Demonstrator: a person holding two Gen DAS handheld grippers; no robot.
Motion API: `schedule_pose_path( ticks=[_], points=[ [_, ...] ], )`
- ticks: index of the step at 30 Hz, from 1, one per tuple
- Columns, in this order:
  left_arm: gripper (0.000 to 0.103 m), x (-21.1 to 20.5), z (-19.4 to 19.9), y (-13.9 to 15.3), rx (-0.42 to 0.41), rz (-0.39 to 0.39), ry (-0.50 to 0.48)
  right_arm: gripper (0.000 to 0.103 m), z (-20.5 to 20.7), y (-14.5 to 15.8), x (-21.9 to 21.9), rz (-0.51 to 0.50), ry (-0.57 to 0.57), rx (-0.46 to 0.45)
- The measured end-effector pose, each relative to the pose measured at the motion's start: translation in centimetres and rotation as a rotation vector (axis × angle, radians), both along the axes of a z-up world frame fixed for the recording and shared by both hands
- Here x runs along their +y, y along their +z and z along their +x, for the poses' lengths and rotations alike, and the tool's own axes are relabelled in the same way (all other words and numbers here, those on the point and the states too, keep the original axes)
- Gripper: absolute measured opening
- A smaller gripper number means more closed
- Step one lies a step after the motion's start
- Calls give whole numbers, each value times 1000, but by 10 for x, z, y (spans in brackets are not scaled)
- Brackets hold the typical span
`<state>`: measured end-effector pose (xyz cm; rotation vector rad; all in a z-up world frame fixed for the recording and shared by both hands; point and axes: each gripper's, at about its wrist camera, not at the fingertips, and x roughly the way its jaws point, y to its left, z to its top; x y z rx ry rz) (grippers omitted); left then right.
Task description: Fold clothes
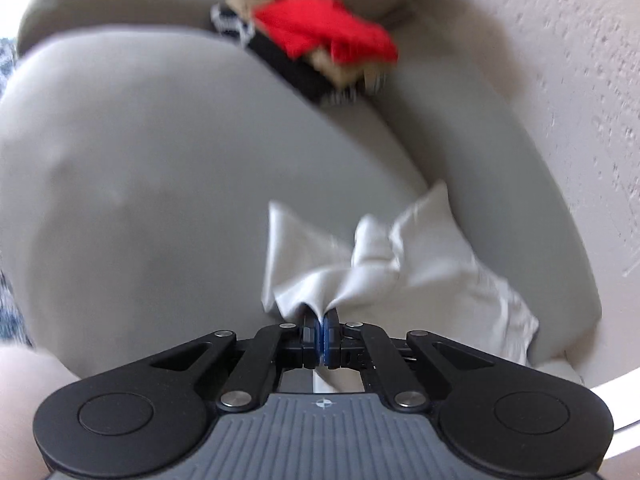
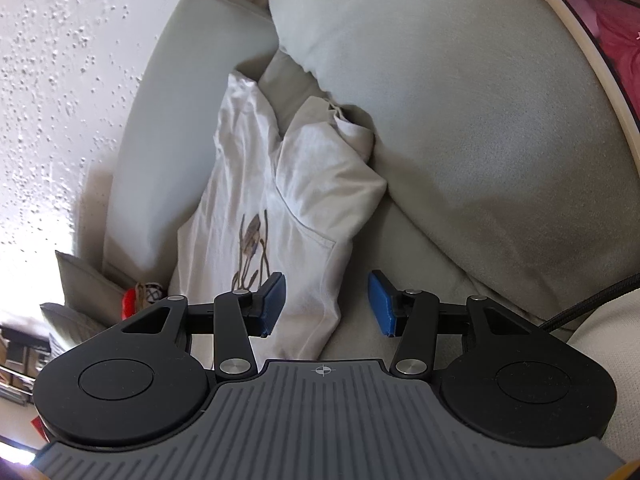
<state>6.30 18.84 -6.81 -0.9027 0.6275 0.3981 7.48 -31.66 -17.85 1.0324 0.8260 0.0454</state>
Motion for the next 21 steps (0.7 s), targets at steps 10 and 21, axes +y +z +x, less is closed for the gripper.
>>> schedule_pose_path(
  ticks=[10,21],
  points=[
    [53,1,-41,8,80,-163,-40,53,-1,0,0,8,-4,1],
    [53,-67,-38,-22,61,-374,-202,56,-2,-1,0,22,-2,-7]
  ],
)
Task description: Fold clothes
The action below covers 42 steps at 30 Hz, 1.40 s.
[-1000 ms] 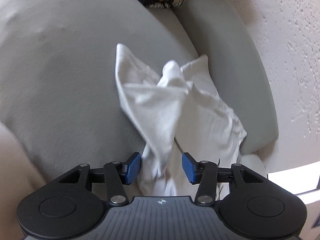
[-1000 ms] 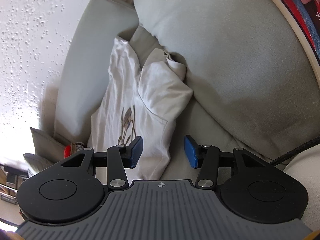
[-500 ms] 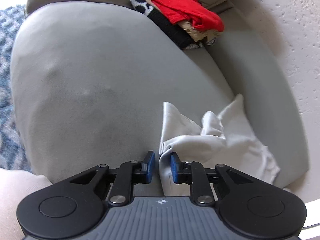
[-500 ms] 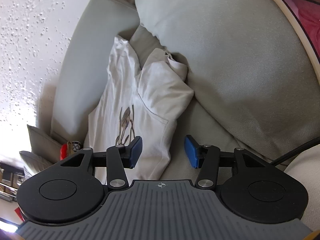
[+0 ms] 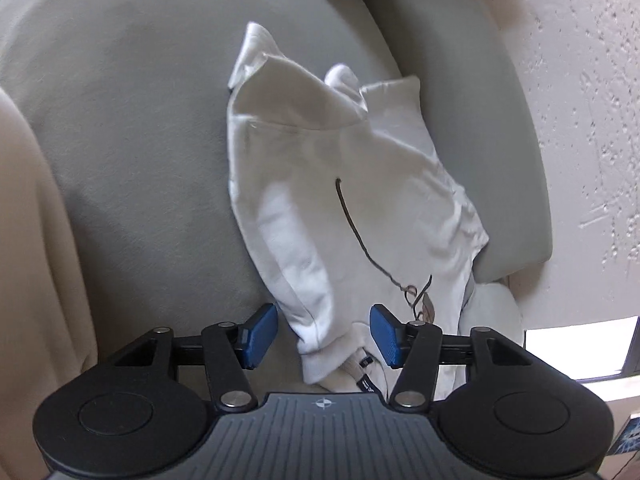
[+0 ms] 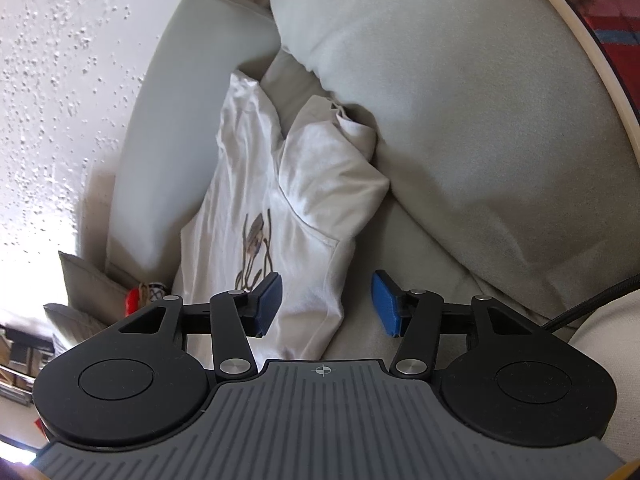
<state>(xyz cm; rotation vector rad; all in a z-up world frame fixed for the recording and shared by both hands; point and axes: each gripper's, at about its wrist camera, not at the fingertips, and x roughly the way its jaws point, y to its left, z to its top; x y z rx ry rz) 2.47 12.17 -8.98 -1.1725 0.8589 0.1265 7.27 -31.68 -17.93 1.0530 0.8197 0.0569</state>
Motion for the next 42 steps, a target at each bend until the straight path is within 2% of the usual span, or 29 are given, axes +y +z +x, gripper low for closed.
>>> schedule_pose_path(
  ticks=[2,4,8,10,14,16,20,23,24,26,28,29,30,31,33,37,39,42],
  points=[
    [54,-2,9,-8,14,-72,-45,56,0,-1,0,9,-9,-1],
    [54,-2,18,-17,16,-127,-46,56,0,-1,0,6,-9,-2],
    [53,1,17,-30,2,-219,19,56,0,-2,-1,10,-7,-5],
    [45,2,16,-36,-5,-266,51,56,0,-3,-2,16,-8,-5],
    [45,17,5,-28,-71,-182,166,56,0,-4,-2,20,-11,-10],
    [42,20,7,-28,-91,-185,157,56,0,-4,-1,21,-17,-13],
    [38,11,23,-26,-77,-123,100,54,4,-7,-5,42,-48,-11],
    [38,6,31,-24,-69,-79,81,47,11,-12,-9,63,-74,-3],
    [35,6,34,-23,-66,-70,78,43,14,-13,-9,56,-75,1],
    [33,7,41,-25,-57,-63,89,37,20,-11,-5,11,-61,9],
    [27,10,44,-27,-49,-54,104,35,25,-5,1,-37,-44,12],
    [24,12,43,-27,-46,-49,114,21,27,-3,3,-64,-36,15],
    [16,12,47,-28,-42,-45,123,6,29,0,6,-95,-37,18],
    [8,13,46,-27,-27,-38,129,6,29,3,9,-126,-42,20],
    [2,12,45,-23,1,1,124,4,26,19,18,-245,-49,-9],
    [0,6,37,-3,14,119,86,4,18,56,36,-469,-39,-61],
    [0,6,30,10,2,123,60,4,13,70,34,-499,-50,-67],
    [0,8,23,26,-26,94,43,4,7,84,23,-465,-70,-45]
  ],
)
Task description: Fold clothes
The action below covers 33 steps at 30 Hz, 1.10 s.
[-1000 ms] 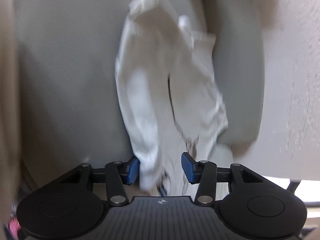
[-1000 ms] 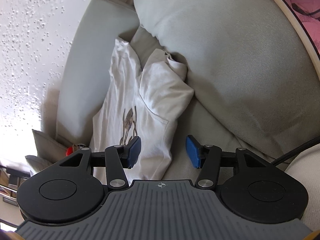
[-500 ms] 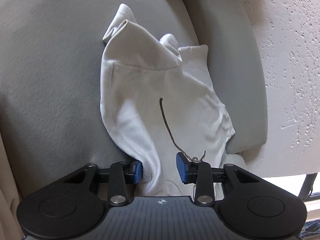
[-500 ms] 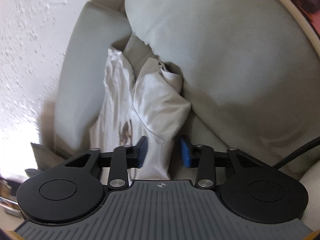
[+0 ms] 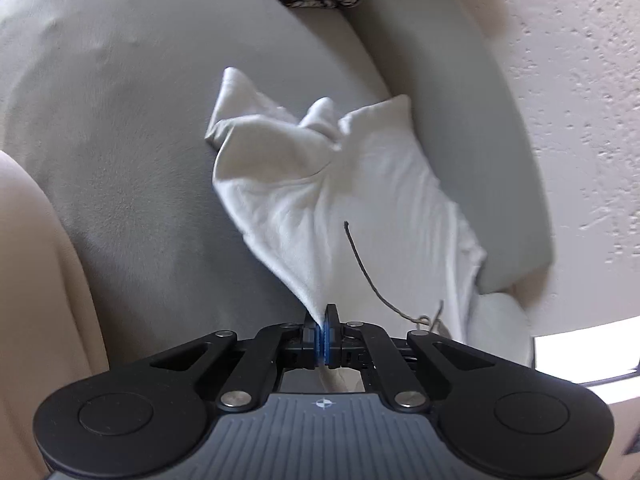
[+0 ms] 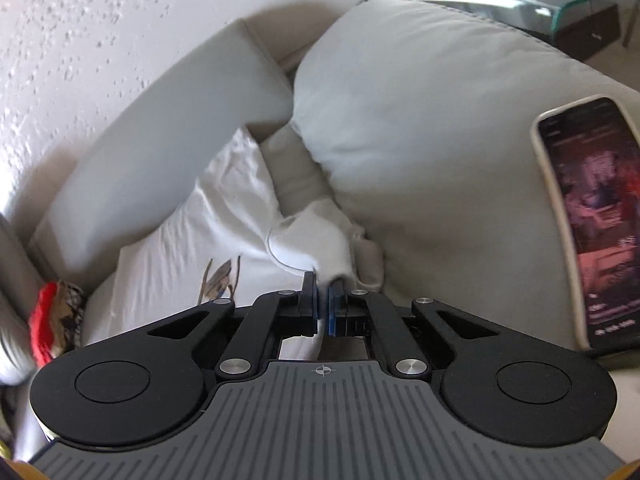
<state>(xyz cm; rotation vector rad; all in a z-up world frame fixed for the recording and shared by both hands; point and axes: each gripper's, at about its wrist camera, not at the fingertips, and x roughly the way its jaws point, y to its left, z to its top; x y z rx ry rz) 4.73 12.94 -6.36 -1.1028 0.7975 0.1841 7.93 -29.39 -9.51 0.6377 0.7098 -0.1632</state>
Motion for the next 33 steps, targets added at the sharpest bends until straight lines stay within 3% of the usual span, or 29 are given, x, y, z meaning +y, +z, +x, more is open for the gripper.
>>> schedule_pose_path(
  ticks=[3,7,9,11,13,14,19,21,24,28,31,33],
  points=[
    [0,3,-9,11,-6,-16,-16,4,-8,4,-7,9,-5,34],
    [0,-7,-15,3,85,113,-68,5,-8,-11,-6,-8,44,112],
    [3,-14,-7,-13,162,179,-122,11,-5,-28,-6,25,65,183],
    [6,-19,-7,-16,170,208,-143,18,-12,-29,-7,15,54,199],
    [27,-20,-8,-4,197,264,-196,22,-26,-14,-10,-17,28,172],
    [31,-21,-9,3,216,296,-227,27,-34,-5,-12,-25,26,153],
    [37,-16,-37,35,193,421,-357,39,-77,53,-8,-76,59,16],
    [37,-9,-41,37,167,461,-347,50,-80,63,-1,-85,124,-20],
    [37,7,-40,31,121,429,-283,50,-68,52,22,-45,265,-4],
    [36,34,-10,22,101,418,-144,49,-45,26,64,-5,434,60],
    [36,58,16,21,99,461,-79,49,-29,18,96,-38,510,87],
    [36,80,36,12,107,441,-52,49,-24,18,112,-52,537,91]
  ],
)
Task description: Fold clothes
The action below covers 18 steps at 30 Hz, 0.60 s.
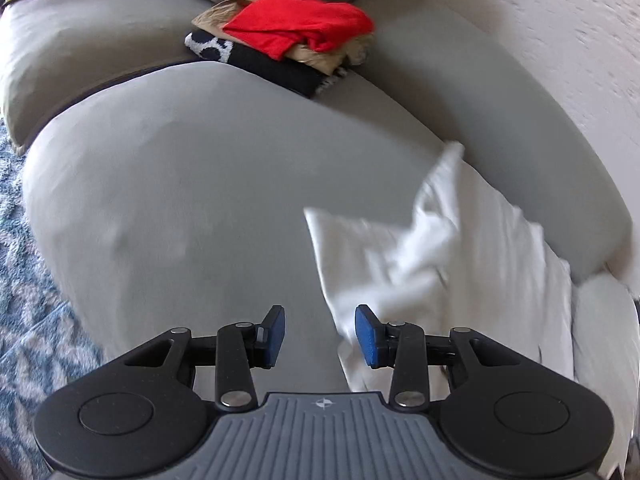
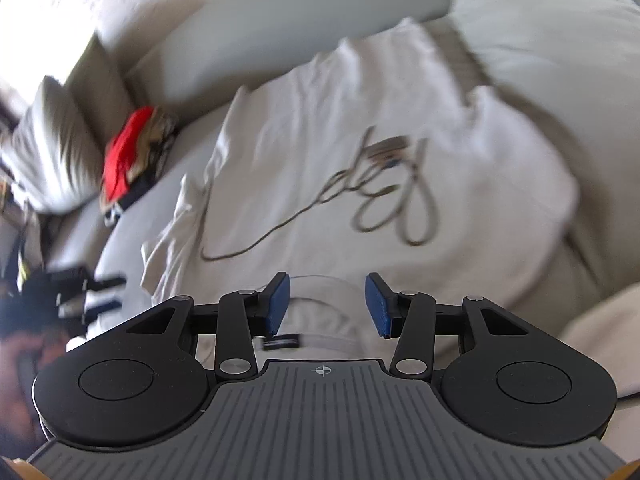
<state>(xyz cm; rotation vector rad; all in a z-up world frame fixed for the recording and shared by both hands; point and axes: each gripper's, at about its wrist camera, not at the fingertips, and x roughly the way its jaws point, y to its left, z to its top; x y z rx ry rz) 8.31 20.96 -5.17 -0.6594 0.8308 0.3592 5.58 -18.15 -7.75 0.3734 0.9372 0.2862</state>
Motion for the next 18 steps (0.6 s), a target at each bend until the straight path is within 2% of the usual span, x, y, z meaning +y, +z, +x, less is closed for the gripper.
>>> schedule_pose_path(
  ticks=[4,6,9,11,13,14,15,16,18],
  points=[
    [33,37,32,-27,-16,-135,29,49,2,2,16,-8,18,-8],
    [24,50,44,-39,-35,-200,34,50,2,4,18,-9,11,-13],
    [27,62,58,-53,-78,-274,34,50,5,4,16,-2,-9,-10],
    [33,71,64,-64,-107,-359,49,50,5,3,14,-2,-33,1],
    [33,79,70,-71,-119,-426,67,50,6,2,13,-5,-49,11],
    [33,80,72,-70,-121,-442,73,50,7,1,15,-10,-49,14],
    [22,80,74,-69,-111,-436,72,50,7,0,16,-16,-48,17],
    [3,79,76,-67,-97,-411,64,50,8,0,17,-21,-47,19],
    [2,73,77,-59,-71,-333,46,51,8,-1,21,-32,-39,22]
  ],
)
